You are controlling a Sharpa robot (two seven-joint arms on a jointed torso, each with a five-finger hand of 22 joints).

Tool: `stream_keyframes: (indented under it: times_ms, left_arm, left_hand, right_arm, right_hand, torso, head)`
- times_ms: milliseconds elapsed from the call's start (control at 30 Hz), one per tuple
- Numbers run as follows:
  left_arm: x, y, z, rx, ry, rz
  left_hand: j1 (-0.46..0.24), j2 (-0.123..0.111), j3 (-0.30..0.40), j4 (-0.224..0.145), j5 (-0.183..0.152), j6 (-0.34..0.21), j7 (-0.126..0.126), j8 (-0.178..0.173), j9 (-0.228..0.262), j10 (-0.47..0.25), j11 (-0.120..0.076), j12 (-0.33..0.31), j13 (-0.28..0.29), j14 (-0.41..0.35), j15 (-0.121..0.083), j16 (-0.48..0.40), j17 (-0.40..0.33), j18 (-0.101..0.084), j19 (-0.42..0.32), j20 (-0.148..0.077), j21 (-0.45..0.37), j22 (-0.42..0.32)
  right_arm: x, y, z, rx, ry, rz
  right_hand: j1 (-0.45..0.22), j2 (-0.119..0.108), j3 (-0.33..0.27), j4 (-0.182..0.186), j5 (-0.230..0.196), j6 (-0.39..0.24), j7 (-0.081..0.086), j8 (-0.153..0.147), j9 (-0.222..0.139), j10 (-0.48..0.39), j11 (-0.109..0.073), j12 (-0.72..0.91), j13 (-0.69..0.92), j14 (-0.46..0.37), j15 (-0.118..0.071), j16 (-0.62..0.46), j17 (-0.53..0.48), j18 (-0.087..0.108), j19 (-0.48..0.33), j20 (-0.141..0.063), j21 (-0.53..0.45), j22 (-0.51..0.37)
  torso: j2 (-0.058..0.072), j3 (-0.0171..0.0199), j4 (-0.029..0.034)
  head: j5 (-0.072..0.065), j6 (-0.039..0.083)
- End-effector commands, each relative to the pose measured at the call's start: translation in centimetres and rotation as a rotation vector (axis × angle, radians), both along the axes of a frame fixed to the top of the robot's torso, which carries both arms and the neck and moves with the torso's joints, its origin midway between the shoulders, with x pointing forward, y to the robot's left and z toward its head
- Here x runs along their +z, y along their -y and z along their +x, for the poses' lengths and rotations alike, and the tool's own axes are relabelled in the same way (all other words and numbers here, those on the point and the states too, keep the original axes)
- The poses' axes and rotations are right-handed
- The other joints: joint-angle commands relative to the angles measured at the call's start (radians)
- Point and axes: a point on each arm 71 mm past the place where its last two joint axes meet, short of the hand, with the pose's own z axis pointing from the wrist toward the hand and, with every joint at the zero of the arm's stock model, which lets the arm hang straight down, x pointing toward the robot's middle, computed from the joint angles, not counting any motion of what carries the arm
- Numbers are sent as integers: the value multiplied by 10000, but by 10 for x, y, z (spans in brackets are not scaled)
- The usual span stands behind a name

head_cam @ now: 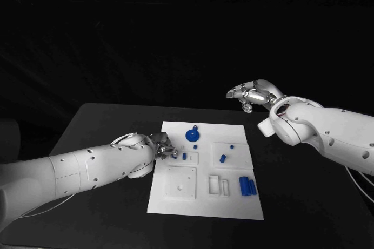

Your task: Assemble the parts on the task board

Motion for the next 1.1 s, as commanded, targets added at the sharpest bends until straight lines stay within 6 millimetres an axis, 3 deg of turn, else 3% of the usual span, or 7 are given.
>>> stream_keyframes:
  times_ms: [33,567,1100]
  left_arm:
    - [-8,1,-3,-103,-422,146]
    - [-8,-1,-3,-91,-413,231]
    - [-10,-7,-4,-63,-553,349]
  left_hand:
    - [-64,25,3,39,-56,1618,-823,60,-55,-43,-120,73,7,469,-575,50,13,126,-37,-1061,38,192]
    - [-81,57,40,46,-149,1619,-827,75,-98,-78,-124,138,-5,448,-578,83,3,145,-44,-1064,60,184]
    - [-81,144,119,12,137,1621,-829,116,-170,-127,-125,239,-48,422,-576,138,-23,158,-78,-1051,103,181]
  right_arm:
    - [0,-1,0,140,60,-72]
    - [-2,-2,0,159,9,-72]
    - [-4,-2,-1,147,-15,-73]
  right_hand:
    - [129,-9,-2,-73,-61,-34,98,31,-16,-19,-73,53,-14,-23,-36,-31,-13,1073,25,-27,-42,109]
    - [140,4,6,-68,-55,-29,98,35,-19,-18,-74,61,-24,-22,-37,-30,-15,1073,27,-25,-45,110]
    - [138,12,8,-58,-41,-26,97,38,-22,-16,-74,67,-32,-20,-37,-29,-17,1073,30,-24,-48,110]
  torso:
    - [8,-11,-3]
    - [4,-12,14]
    - [5,-18,14]
  head:
    - [-4,-5]
    - [-10,-21]
    - [-37,-67]
